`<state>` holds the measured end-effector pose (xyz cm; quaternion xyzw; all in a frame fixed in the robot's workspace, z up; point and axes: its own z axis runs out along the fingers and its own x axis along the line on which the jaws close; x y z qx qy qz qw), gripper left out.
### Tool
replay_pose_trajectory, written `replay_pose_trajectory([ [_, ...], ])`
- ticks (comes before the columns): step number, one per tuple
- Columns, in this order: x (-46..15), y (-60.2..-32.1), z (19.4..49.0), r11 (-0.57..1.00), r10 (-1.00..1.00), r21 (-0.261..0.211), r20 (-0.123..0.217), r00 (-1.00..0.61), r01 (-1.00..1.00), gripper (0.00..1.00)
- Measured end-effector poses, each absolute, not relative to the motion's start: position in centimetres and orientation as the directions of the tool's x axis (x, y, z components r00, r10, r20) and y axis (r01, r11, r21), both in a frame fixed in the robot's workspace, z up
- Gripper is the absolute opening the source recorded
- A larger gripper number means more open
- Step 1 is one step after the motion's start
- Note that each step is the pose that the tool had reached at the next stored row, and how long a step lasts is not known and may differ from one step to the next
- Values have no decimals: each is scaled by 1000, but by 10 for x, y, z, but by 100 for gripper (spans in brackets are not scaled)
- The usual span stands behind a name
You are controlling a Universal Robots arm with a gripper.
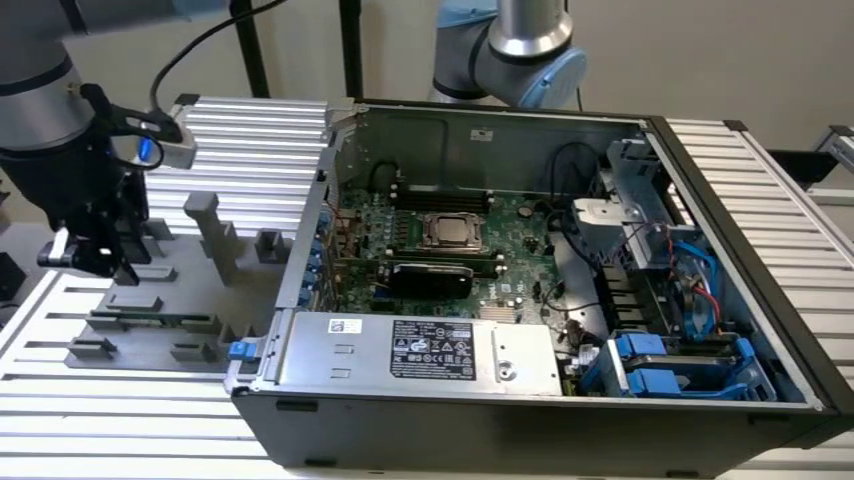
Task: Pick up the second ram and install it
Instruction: 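Pick up the second ram and move it above second insertion slot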
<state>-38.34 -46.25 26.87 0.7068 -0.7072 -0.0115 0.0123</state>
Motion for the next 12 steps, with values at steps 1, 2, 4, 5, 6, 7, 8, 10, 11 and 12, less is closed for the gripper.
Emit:
replay_pose_trajectory([
  [1,-383,-463,267,9,-1000,34,1,-9,-999,100],
  [2,-383,-463,266,18,-1000,34,1,-18,-999,100],
  [4,-383,-463,263,30,-1000,34,1,-30,-999,100],
  [5,-383,-463,261,35,-999,34,1,-35,-999,100],
  [6,-383,-463,259,39,-999,34,1,-39,-999,100],
  [7,-383,-463,257,43,-999,34,1,-43,-999,100],
  [8,-383,-463,256,48,-999,34,1,-48,-998,100],
  [10,-383,-463,252,54,-999,34,1,-54,-998,100],
  [11,-383,-464,250,55,-998,34,1,-55,-998,100],
  [12,-383,-464,248,56,-998,34,1,-56,-998,100],
])
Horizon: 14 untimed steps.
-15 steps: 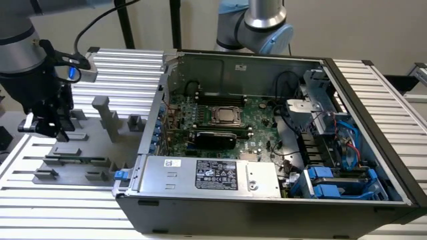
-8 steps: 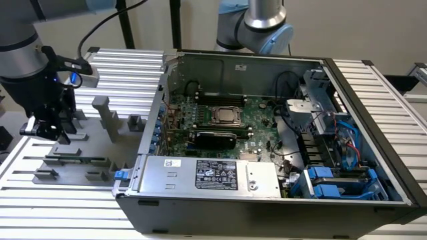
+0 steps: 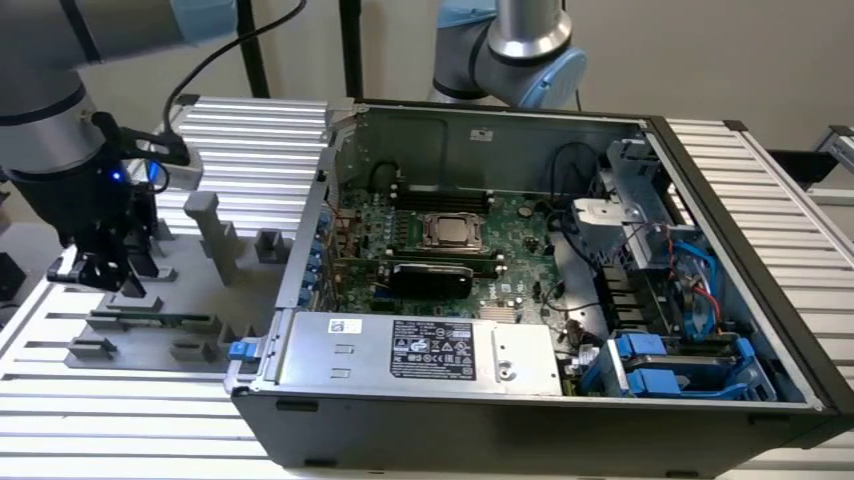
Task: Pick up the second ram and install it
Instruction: 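Pick up the second ram and move it above second insertion slot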
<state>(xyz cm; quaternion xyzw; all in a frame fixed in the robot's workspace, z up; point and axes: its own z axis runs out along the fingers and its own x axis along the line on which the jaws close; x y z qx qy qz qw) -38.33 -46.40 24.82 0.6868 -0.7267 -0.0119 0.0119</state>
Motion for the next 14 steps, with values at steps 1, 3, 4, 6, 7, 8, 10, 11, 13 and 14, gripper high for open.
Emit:
replay_pose_trajectory([
  [1,-383,-464,246,57,-998,34,1,-57,-998,100],
  [3,-383,-464,243,59,-998,34,1,-59,-998,100],
  [4,-383,-465,241,60,-998,34,1,-60,-998,100],
  [6,-383,-467,237,61,-998,34,1,-61,-998,100],
  [7,-383,-467,236,62,-998,34,1,-62,-998,100],
  [8,-383,-468,234,62,-998,34,1,-62,-997,100],
  [10,-383,-470,230,63,-998,34,1,-63,-997,100],
  [11,-383,-470,228,63,-998,34,1,-63,-997,100],
  [13,-383,-471,224,63,-998,34,1,-63,-997,100],
  [14,-383,-472,223,64,-998,34,0,-64,-997,100],
])
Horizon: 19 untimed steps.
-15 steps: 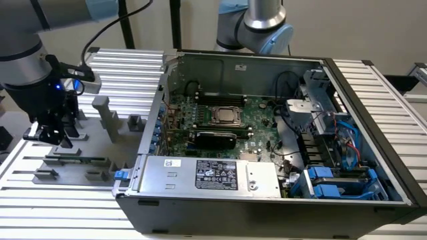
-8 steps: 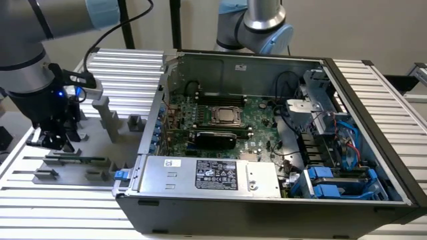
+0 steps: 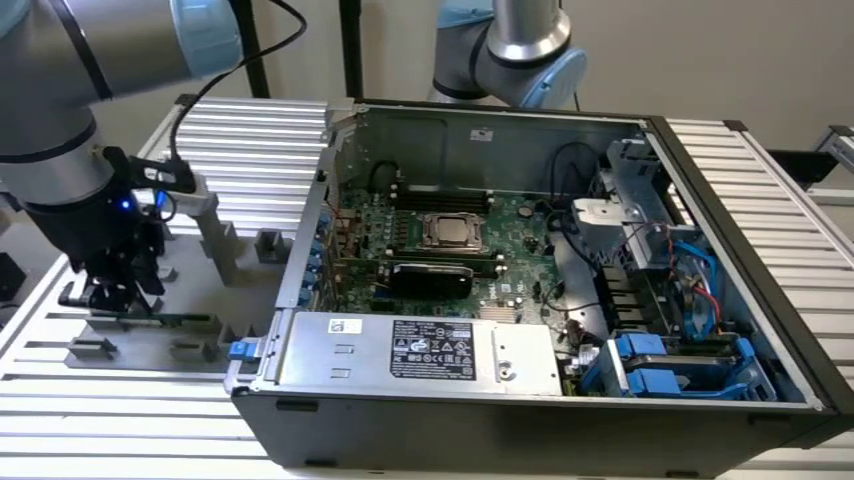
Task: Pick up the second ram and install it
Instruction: 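Pick up the second ram and move it above second insertion slot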
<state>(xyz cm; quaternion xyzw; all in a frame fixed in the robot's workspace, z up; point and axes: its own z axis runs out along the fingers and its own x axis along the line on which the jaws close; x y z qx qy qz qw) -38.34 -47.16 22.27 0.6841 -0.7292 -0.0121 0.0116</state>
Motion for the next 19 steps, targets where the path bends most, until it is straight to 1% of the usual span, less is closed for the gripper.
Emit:
replay_pose_trajectory([
  [10,-383,-473,207,64,-998,35,-15,-64,-997,100],
  [19,-382,-475,201,64,-998,35,-16,-64,-997,100],
])
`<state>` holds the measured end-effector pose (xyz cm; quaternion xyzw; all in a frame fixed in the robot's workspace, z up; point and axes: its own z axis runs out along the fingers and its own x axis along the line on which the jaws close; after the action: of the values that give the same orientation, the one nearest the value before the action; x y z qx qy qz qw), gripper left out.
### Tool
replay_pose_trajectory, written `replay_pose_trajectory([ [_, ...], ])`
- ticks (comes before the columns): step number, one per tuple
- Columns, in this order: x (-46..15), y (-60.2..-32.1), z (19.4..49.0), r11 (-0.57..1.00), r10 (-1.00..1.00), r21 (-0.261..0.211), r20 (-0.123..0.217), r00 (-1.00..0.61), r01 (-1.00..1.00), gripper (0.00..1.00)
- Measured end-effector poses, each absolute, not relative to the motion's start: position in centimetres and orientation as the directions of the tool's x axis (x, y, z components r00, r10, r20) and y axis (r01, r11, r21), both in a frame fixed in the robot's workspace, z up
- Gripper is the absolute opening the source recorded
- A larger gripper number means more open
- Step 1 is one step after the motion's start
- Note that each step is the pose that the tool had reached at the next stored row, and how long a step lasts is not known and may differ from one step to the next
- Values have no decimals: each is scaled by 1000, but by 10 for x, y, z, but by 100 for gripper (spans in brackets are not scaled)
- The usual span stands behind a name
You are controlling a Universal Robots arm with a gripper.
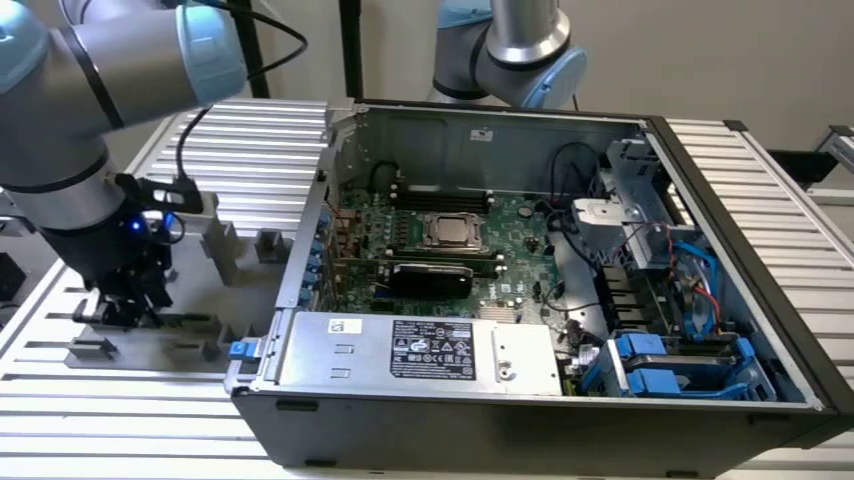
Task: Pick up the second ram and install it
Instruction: 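Pick up the second ram and move it above second insertion slot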
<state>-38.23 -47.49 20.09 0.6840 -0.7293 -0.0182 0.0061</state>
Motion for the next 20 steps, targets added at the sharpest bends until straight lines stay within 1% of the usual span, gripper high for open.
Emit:
replay_pose_trajectory([
  [12,-381,-472,197,32,-999,35,-12,-32,-999,100],
  [20,-381,-469,195,14,-1000,41,20,-13,-999,100],
])
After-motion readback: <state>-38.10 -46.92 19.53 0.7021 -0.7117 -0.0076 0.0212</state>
